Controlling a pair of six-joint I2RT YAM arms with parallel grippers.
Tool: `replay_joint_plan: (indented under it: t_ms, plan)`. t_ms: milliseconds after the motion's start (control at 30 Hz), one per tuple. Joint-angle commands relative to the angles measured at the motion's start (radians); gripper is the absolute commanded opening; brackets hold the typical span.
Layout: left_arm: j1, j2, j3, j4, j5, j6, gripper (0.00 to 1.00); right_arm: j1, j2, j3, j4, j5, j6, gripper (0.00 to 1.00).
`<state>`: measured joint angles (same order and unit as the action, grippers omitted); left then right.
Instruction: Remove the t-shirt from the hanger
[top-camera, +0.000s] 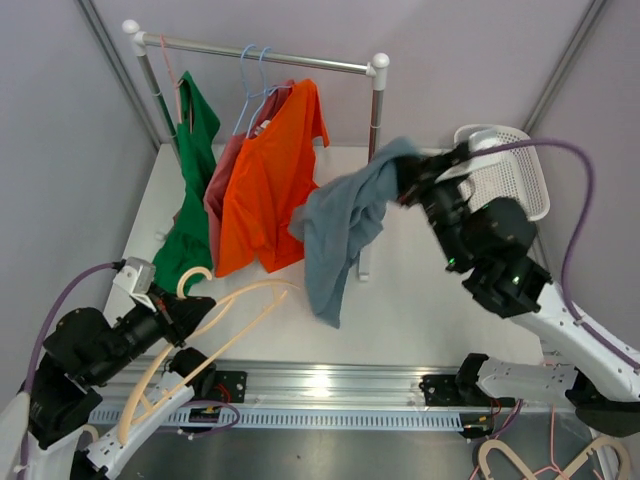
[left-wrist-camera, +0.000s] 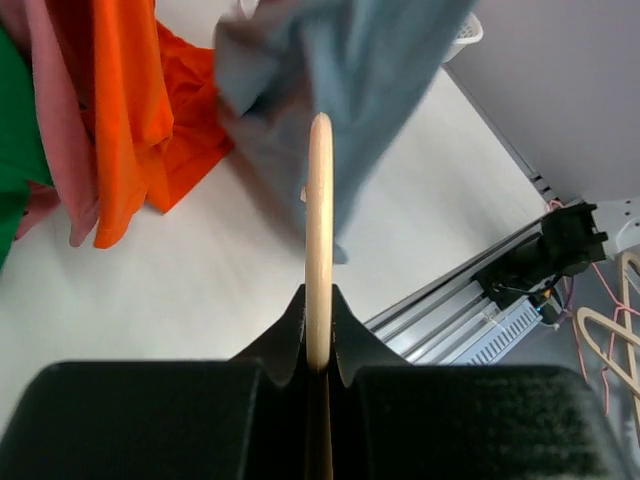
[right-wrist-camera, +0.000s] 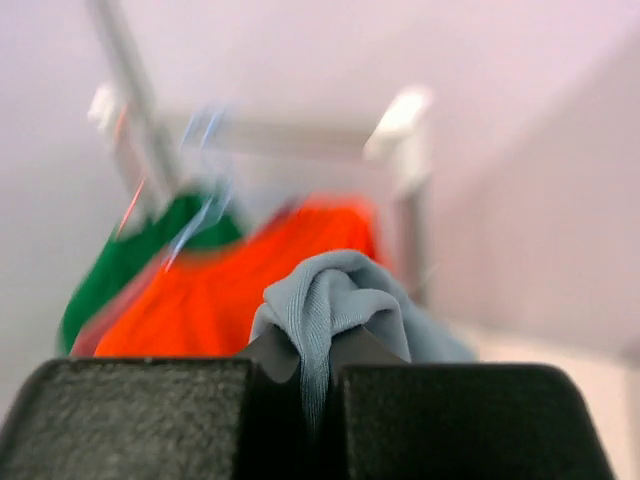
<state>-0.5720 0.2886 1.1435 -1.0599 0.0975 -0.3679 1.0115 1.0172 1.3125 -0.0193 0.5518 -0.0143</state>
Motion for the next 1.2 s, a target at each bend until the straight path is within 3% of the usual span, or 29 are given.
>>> replay_joint_plan:
  t_ms: [0,133,167,200,233,267,333,400,467,600,667,833,933,1033,1133,1167]
  plan:
    - [0.001,-0.012,-0.011,0.081,-0.025,0.003,0.01,-0.146,0.027,0.176,0.363,-0.068,-0.22,0.0]
    - [0.001,0.013,-0.004,0.113,-0.038,0.018,0.01,-0.402,0.313,0.629,0.193,-0.205,-0.145,0.0]
    - [0.001,0.024,-0.002,0.124,-0.038,0.023,0.01,-0.516,0.387,0.879,0.133,-0.239,-0.103,0.0]
    - [0.001,0.033,-0.005,0.132,-0.036,0.029,0.0,-0.583,0.476,1.048,-0.056,-0.262,-0.061,0.0]
    - [0.001,0.058,-0.005,0.146,-0.035,0.032,0.01,-0.65,0.688,1.237,-0.144,-0.3,-0.014,0.0]
    - [0.001,0.069,-0.007,0.155,-0.033,0.032,0.01,-0.709,0.784,1.539,-0.219,-0.334,0.076,0.0]
    - [0.001,0.099,-0.008,0.187,-0.03,0.038,0.01,-0.841,0.81,1.437,-0.162,-0.383,0.176,0.0]
    - [0.001,0.128,-0.001,0.215,-0.03,0.046,0.01,-0.969,0.729,1.16,-0.02,-0.438,0.351,0.0]
    - [0.001,0.148,0.005,0.236,-0.036,0.053,0.01,-1.057,0.75,1.099,0.008,-0.478,0.468,0.0]
    - [0.001,0.19,0.01,0.294,-0.071,0.086,0.01,-1.191,0.908,1.206,-0.091,-0.562,0.641,0.0]
    - [0.001,0.217,0.007,0.351,-0.084,0.098,0.01,-1.231,0.977,1.301,-0.139,-0.605,0.666,0.0]
    - [0.001,0.36,0.062,0.435,-0.125,0.118,0.01,-1.257,1.067,1.306,-0.148,-0.665,0.649,0.0]
    - [0.001,0.484,0.122,0.507,-0.137,0.13,0.01,-1.255,1.081,1.286,-0.238,-0.681,0.608,0.0]
    - [0.001,0.624,0.192,0.575,-0.163,0.149,0.01,-1.266,1.107,1.156,-0.399,-0.664,0.628,0.0]
    - [-0.002,0.763,0.301,0.61,-0.183,0.17,0.0,-1.295,1.207,1.156,-0.631,-0.785,0.628,0.0]
    - [-0.002,0.799,0.33,0.61,-0.211,0.185,0.01,-1.3,1.292,1.175,-0.747,-0.818,0.622,0.06]
